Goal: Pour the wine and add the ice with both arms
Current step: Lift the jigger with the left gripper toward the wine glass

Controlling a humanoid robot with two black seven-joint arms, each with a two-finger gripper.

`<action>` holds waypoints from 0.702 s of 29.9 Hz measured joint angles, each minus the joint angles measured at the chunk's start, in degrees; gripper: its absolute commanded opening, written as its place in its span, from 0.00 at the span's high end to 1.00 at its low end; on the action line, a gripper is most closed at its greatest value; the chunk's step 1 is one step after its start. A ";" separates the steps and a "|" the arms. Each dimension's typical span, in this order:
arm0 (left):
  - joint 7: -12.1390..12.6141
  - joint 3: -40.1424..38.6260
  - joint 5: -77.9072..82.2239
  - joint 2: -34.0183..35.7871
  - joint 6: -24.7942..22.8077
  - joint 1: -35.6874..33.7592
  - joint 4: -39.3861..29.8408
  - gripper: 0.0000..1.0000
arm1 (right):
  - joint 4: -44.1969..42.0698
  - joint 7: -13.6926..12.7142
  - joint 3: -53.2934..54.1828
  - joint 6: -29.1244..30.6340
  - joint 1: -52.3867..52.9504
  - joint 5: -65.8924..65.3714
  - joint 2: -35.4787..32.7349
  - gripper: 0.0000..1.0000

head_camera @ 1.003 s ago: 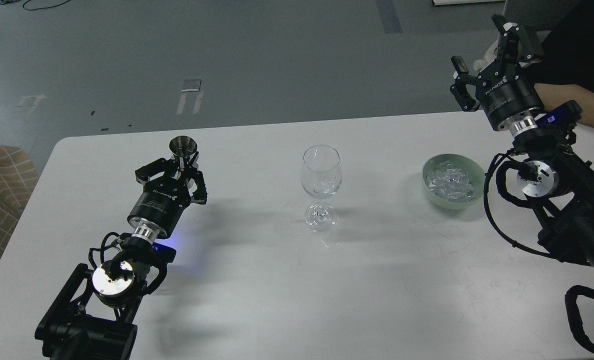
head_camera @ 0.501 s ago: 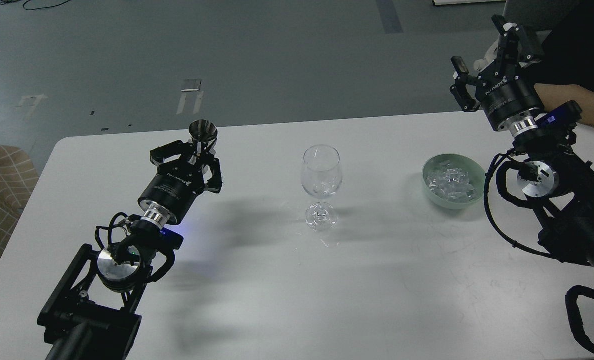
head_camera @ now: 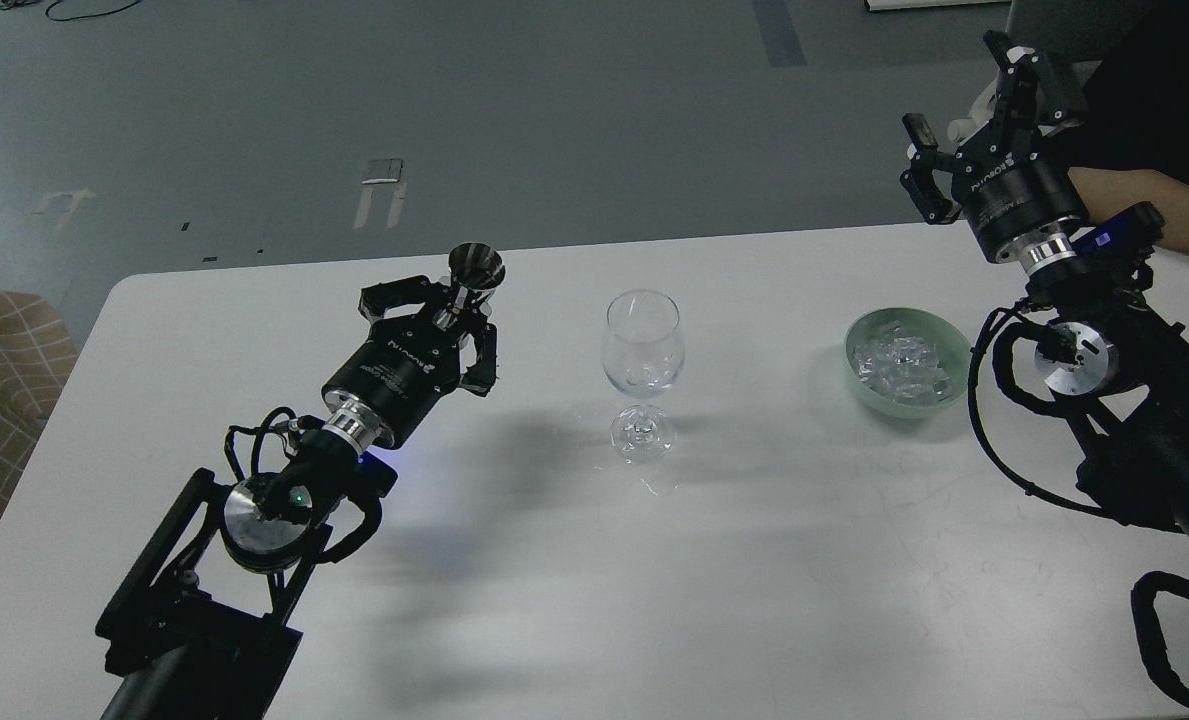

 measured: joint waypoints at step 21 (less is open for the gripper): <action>0.05 0.52 1.34 -1.90 4.86 -4.00 -0.29 1.00 | -0.01 0.00 0.00 0.02 0.00 0.00 -0.09 0.00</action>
